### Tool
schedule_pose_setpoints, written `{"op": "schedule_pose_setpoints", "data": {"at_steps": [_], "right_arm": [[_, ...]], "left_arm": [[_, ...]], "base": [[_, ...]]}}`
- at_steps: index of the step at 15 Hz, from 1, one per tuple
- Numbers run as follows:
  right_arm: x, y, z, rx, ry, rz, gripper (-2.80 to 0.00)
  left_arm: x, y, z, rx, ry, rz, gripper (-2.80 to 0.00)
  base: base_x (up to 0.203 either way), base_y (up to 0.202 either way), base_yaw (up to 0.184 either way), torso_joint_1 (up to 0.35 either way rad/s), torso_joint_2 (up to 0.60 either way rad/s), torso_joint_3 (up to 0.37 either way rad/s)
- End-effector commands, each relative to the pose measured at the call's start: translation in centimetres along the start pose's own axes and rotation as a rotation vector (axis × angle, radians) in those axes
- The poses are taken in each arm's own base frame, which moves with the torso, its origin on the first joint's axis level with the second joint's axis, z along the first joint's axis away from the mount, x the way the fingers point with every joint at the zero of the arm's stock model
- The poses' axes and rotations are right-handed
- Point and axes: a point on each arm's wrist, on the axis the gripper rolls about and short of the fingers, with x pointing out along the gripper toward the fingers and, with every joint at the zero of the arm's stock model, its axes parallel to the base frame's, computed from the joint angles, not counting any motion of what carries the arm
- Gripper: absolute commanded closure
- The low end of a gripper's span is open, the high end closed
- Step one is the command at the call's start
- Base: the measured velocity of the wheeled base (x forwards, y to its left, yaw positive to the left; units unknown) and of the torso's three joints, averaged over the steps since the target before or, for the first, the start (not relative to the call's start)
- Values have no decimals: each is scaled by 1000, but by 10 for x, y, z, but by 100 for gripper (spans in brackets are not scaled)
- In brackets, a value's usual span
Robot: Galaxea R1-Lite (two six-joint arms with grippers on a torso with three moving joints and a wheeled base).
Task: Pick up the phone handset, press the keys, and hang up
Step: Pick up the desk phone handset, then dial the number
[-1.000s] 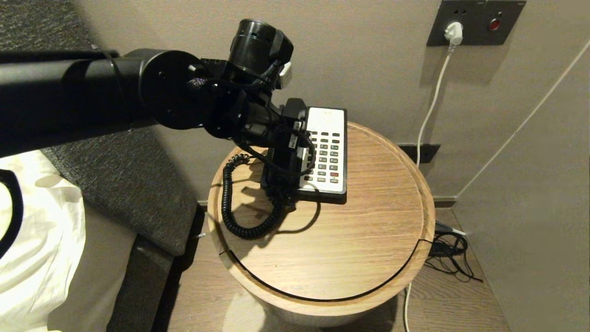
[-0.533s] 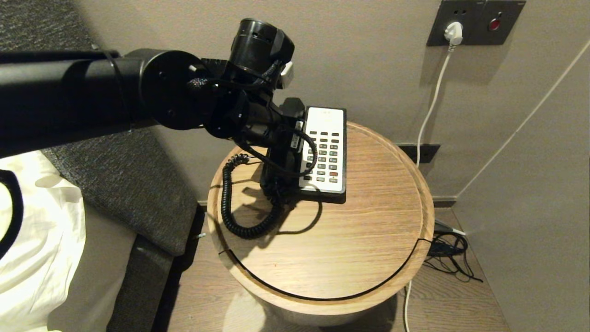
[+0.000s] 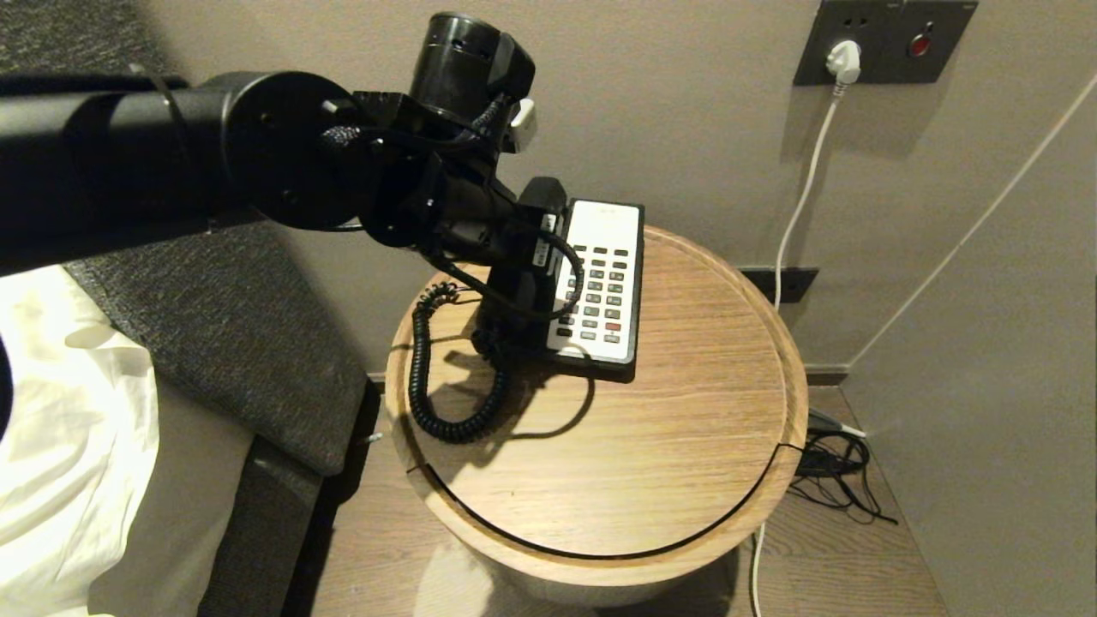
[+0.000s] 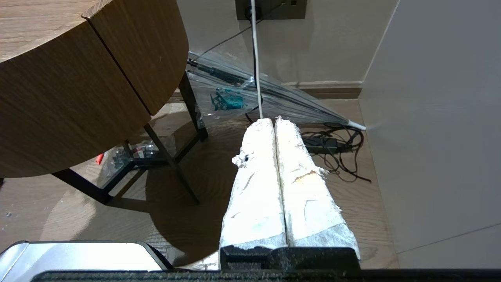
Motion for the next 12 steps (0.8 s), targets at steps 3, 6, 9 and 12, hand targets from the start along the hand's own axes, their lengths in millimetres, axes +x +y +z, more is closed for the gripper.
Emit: {"op": "schedule_pose_setpoints", "data": {"at_steps": [3,6,9,12], "right_arm": [[0,0,0,-1,-5,1,0],[0,0,0,0,-5,1,0],[0,0,0,0,-5,1,0],[0,0,0,0,-4,1,0]], "left_arm": [[-41,12,16,-42,-79,-17,0],[-67,19,23,-128,-118,-63,0],[-91,26,27,-217,-146,-88,0],[-107,30,30,-287,-170,-127,0]], "base": [[0,0,0,0,0,0],[0,0,0,0,0,0],[0,0,0,0,0,0],[0,0,0,0,0,0]]}}
